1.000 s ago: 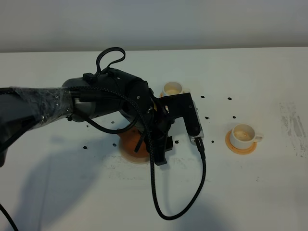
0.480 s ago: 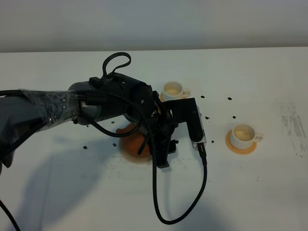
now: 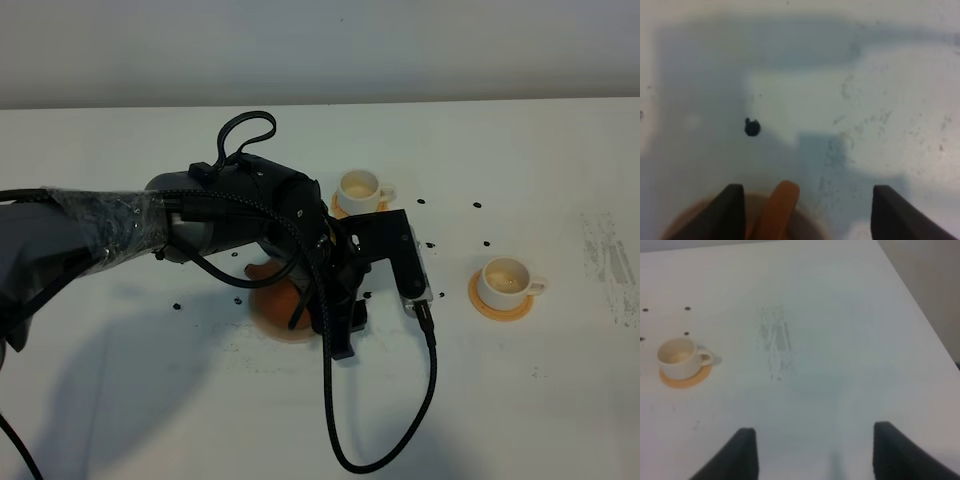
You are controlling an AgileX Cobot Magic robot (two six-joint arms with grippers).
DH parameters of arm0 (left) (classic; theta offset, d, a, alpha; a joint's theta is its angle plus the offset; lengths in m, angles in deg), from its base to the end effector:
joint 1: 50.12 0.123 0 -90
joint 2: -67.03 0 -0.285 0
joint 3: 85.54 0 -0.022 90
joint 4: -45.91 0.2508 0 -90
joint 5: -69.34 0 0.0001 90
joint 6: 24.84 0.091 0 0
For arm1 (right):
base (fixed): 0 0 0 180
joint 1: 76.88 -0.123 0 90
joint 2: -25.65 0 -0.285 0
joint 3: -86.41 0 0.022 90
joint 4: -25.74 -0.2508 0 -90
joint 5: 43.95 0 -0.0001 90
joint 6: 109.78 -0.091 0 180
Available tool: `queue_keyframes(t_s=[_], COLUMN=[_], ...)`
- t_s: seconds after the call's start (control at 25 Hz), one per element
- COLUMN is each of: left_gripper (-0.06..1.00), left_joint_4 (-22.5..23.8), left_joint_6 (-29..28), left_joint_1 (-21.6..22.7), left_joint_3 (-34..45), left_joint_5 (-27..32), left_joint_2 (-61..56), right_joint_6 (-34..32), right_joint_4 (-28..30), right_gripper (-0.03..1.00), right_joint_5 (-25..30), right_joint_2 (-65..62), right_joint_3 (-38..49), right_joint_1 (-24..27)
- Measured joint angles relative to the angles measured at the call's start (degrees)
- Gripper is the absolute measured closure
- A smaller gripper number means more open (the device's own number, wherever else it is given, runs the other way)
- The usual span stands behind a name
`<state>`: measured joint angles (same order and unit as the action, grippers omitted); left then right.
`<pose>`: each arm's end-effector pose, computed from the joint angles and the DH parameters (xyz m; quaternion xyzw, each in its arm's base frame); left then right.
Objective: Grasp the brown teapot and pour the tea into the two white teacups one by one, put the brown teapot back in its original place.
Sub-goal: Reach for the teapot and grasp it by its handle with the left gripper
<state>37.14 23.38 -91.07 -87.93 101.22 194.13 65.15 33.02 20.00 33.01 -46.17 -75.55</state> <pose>0.3177 -0.2854 0.1425 0.6459 0.7342 -0.0398 0.2052 -0.0113 -0.0101 0.2788 0.0530 0.8571 -0.0467 0.5103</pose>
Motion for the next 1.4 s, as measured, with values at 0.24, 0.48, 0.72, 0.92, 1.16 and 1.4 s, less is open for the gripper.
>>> queue_keyframes(t_s=[0.24, 0.48, 0.72, 0.92, 1.16, 1.4], left_gripper=[0.41, 0.41, 0.41, 0.41, 0.41, 0.41], left_joint_4=[0.0, -0.02, -0.48, -0.61, -0.71, -1.46], left_joint_6=[-0.17, -0.17, -0.12, -0.07, -0.07, -0.02], left_joint_1=[0.0, 0.12, 1.01, 1.87, 1.94, 1.94], left_joint_3=[0.0, 0.0, 0.0, -0.13, -0.13, -0.13], left_joint_5=[1.12, 2.16, 3.73, 5.12, 5.56, 5.94], left_joint_2=[0.0, 0.0, -0.76, -1.25, -1.25, -1.09], right_joint_6=[0.0, 0.0, 0.0, 0.0, 0.0, 0.0], right_joint_4=[0.0, 0.0, 0.0, 0.0, 0.0, 0.0], right_gripper=[0.47, 0.47, 0.47, 0.47, 0.47, 0.47], right_joint_5=[0.0, 0.0, 0.0, 0.0, 0.0, 0.0], right_joint_2=[0.0, 0.0, 0.0, 0.0, 0.0, 0.0], right_joint_3=[0.0, 0.0, 0.0, 0.0, 0.0, 0.0], right_joint_1=[0.0, 0.0, 0.0, 0.0, 0.0, 0.0])
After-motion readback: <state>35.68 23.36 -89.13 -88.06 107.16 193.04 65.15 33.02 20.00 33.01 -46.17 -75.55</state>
